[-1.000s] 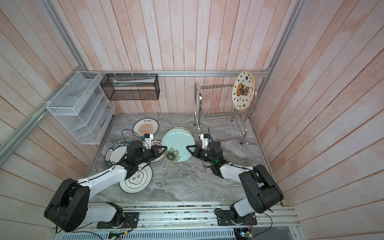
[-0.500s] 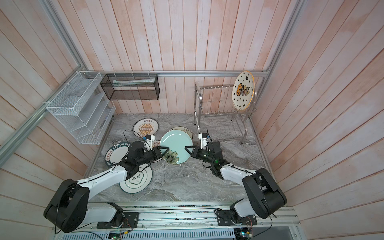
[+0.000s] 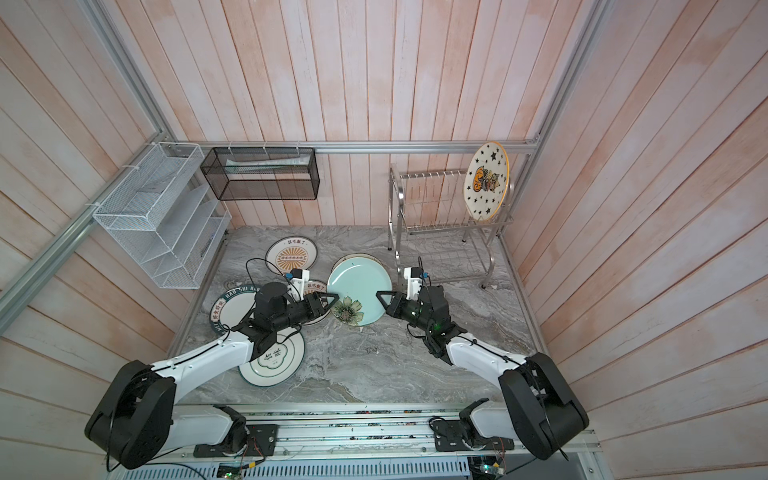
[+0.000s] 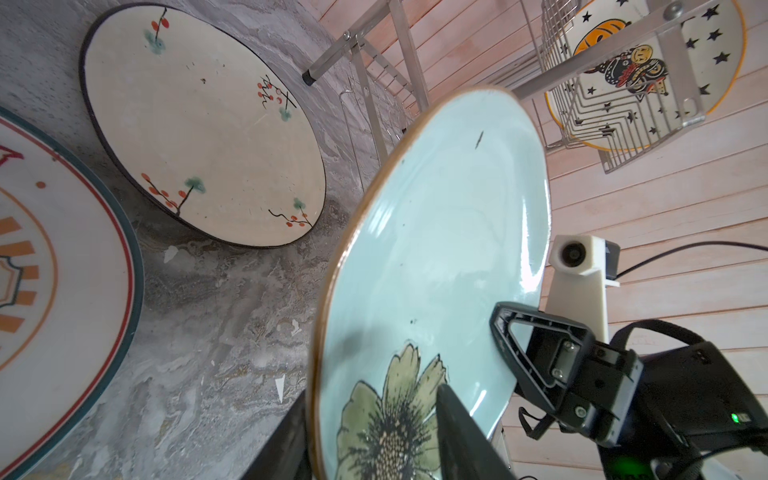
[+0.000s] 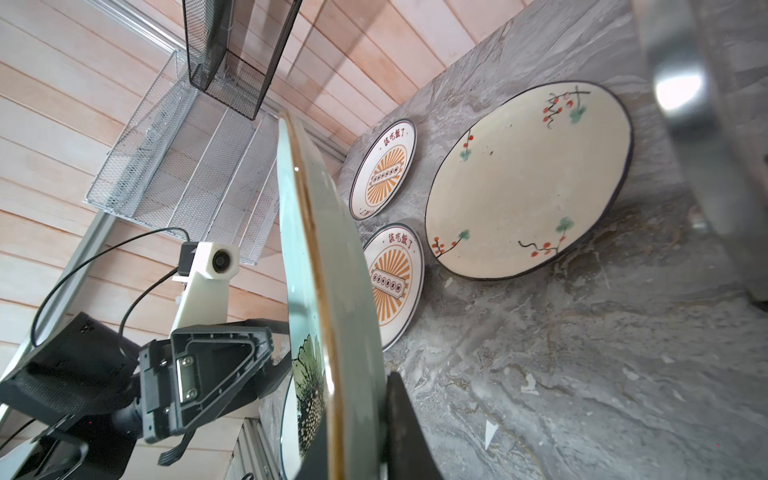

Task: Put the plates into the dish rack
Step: 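Lift the green flower plate off the table with the right gripper while the left releases, then carry the green plate up toward the dish rack with the right gripper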

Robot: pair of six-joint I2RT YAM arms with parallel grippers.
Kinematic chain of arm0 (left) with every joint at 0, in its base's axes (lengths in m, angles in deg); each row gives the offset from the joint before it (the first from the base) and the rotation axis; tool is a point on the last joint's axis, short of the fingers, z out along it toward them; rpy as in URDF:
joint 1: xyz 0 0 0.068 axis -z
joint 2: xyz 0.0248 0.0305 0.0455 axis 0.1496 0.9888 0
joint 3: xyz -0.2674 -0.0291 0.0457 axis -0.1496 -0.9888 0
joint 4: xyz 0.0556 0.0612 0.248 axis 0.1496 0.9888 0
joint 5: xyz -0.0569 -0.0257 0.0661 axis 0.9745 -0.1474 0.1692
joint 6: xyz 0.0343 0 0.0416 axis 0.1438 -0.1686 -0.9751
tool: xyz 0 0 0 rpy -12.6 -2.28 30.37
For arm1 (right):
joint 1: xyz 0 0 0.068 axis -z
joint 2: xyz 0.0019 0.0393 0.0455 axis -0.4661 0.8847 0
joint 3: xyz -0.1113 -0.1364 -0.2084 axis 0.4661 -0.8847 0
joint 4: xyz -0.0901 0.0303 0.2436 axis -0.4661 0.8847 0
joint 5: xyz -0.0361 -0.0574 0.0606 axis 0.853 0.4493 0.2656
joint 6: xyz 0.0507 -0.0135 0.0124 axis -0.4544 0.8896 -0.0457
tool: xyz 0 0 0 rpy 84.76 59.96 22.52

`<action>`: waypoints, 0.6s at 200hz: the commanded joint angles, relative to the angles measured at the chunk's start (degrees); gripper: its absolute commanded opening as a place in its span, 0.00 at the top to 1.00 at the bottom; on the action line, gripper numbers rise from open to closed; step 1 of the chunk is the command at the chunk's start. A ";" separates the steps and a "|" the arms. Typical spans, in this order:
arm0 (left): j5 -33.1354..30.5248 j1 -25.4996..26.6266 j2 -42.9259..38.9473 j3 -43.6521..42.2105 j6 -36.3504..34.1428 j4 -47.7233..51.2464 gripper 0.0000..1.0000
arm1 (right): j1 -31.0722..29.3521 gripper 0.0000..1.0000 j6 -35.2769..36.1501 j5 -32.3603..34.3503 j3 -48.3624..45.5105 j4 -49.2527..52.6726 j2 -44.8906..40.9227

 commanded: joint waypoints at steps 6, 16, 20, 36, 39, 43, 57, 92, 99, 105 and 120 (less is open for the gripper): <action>1.27 0.19 -2.04 0.79 -1.23 -1.26 0.52 | -0.04 1.00 2.67 6.41 0.18 -3.31 -5.35; 1.29 0.23 -2.48 0.61 -1.23 -1.69 0.52 | 0.01 1.00 2.67 8.24 -0.40 -3.29 -6.64; 1.29 0.19 -2.74 0.51 -1.23 -1.79 0.52 | 0.07 1.00 2.64 8.95 -0.66 -3.64 -7.12; 1.05 0.24 -3.56 0.14 -1.40 -2.11 0.52 | 0.44 1.00 3.53 10.27 -1.13 -4.07 -8.90; 0.95 0.24 -3.76 0.12 -1.48 -2.11 0.52 | 0.53 1.00 3.87 10.41 -0.96 -3.70 -9.17; 0.79 0.21 -3.96 0.05 -1.62 -2.11 0.52 | 0.63 1.00 4.36 10.51 -0.55 -3.02 -9.52; 0.34 0.23 -4.42 -0.24 -1.84 -1.97 0.52 | 1.26 1.00 5.72 9.77 0.63 -1.07 -10.20; 0.32 0.23 -4.69 -0.31 -1.97 -2.08 0.51 | 3.50 1.00 6.03 5.49 3.47 -0.57 -11.10; 0.32 0.24 -4.68 -0.24 -1.93 -2.11 0.51 | 3.65 1.00 6.19 4.78 4.33 -0.43 -11.18; 0.32 0.23 -4.73 -0.30 -2.04 -2.11 0.52 | 3.82 1.00 6.49 4.00 5.26 -0.29 -11.15; 0.24 0.23 -4.66 -0.20 -2.10 -2.04 0.51 | 4.16 1.00 6.95 2.10 7.63 0.42 -11.06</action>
